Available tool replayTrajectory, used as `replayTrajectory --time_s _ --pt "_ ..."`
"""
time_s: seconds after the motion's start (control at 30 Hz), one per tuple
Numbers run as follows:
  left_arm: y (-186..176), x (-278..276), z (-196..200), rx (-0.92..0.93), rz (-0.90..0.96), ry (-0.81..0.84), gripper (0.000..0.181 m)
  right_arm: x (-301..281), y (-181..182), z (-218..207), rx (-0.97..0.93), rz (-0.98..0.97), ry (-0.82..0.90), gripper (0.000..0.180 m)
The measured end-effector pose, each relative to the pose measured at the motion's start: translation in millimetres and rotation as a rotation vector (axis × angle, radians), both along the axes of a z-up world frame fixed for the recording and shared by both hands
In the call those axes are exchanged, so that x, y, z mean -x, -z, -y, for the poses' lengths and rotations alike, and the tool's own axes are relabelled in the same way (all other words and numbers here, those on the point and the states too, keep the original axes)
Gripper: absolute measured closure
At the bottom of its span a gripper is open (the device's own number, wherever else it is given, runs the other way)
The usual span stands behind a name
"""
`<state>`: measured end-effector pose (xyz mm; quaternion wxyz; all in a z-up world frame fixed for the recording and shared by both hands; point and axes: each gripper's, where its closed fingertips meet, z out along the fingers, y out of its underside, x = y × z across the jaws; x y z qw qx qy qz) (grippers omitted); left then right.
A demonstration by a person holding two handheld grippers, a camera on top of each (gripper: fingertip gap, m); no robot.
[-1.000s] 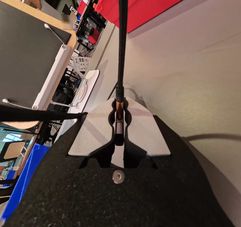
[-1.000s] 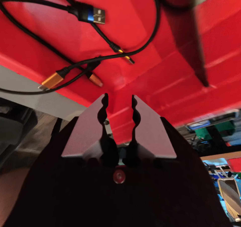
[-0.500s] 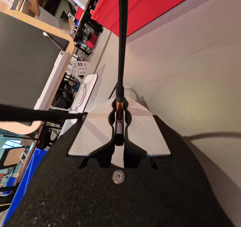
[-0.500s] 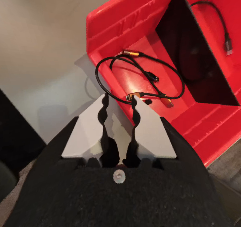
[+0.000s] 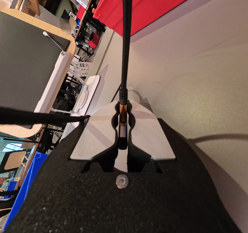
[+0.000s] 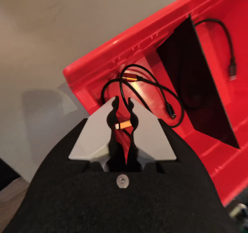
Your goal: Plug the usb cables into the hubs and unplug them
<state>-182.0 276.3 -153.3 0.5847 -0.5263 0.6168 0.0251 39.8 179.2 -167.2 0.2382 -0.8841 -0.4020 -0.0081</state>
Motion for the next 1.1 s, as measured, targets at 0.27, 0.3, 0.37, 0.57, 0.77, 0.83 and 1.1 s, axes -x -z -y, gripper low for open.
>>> replayTrajectory --time_s 0.27,0.3,0.37,0.57,0.77,0.83,1.1 --pt "-7.8 1.2 -0.5 -0.013 0.035 0.002 0.171 -20.2 -75.1 -0.8 -0.2 -0.197 0.141 0.146" --pt "-11.9 0.9 0.4 -0.013 0.059 0.008 0.171 -17.1 -89.3 -0.4 -0.267 -0.226 0.168 0.146" --pt "-21.1 0.7 2.6 -0.018 0.109 0.022 0.171 10.9 -114.3 3.3 -0.387 -0.363 0.186 0.147" --pt "-43.7 1.0 11.7 -0.099 0.202 0.063 0.171 146.5 -102.9 1.8 -0.577 -0.609 0.115 0.147" --pt "-46.0 -1.8 17.6 -0.132 0.181 0.05 0.171 228.8 -61.6 -16.9 -0.52 -0.591 0.041 0.148" --pt "-47.5 -1.8 18.7 -0.159 0.171 0.049 0.171 238.7 -71.3 -17.7 -0.495 -0.68 0.032 0.152" --pt "-50.4 -4.6 26.9 -0.24 0.142 0.069 0.171 246.8 -75.7 -31.1 -0.468 -0.703 0.029 0.157"
